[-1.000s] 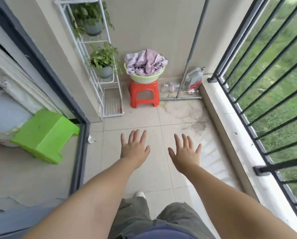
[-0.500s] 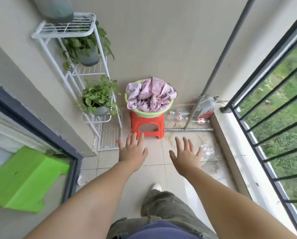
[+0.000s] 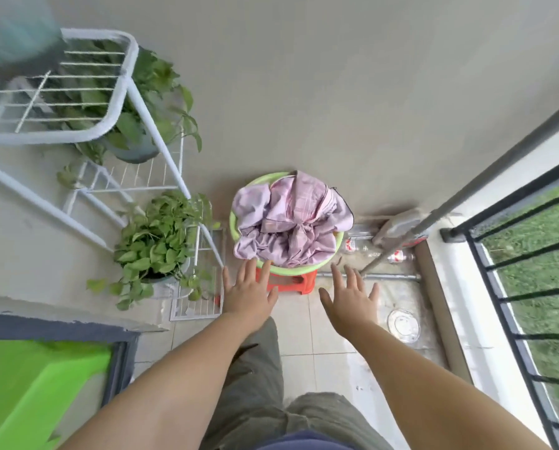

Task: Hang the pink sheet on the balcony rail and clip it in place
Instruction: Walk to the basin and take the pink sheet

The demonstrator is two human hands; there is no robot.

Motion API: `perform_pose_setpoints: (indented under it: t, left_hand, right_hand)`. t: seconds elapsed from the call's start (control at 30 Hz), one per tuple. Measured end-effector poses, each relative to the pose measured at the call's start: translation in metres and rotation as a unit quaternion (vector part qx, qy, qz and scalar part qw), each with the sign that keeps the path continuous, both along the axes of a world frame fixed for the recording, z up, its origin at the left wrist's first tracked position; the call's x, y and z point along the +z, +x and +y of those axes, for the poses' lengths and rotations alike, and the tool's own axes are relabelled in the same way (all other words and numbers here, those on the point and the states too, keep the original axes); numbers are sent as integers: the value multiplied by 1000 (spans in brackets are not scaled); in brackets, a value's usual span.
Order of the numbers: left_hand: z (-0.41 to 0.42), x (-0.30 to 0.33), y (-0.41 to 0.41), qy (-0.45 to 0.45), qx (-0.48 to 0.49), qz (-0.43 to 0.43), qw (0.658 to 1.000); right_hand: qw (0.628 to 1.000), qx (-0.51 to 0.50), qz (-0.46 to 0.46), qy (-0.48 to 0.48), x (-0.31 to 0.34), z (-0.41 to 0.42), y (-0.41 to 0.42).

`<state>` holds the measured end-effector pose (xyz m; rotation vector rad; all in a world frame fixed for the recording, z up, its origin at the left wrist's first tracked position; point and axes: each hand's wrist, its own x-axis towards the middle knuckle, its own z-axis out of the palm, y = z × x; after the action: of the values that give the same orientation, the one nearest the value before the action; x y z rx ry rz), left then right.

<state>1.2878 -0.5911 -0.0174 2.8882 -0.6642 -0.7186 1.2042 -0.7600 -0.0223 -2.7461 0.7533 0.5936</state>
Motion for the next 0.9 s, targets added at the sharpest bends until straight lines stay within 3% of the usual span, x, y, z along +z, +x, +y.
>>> perform_pose_setpoints:
  t: [0.3,0.5,0.63,0.73,0.9]
  left_hand:
    - [-34,-54,156,-16,64,90,994]
    - [-75,-156,206,-30,172,172,970]
    - [-95,-221,210,17,197,213,957]
    - [-102,-250,214,42,183,216,958]
    - [-111,-275,222,66,184,147,970]
  right_hand:
    - [996,-51,15,73,-44,-45,139]
    - [995,17,68,68,-144,-80,219]
    - [992,-7,97,83,-207,-102,251]
    - [986,-34,107,127,-240,-110,264]
    - [977,-113,14,182,-267,-103,274]
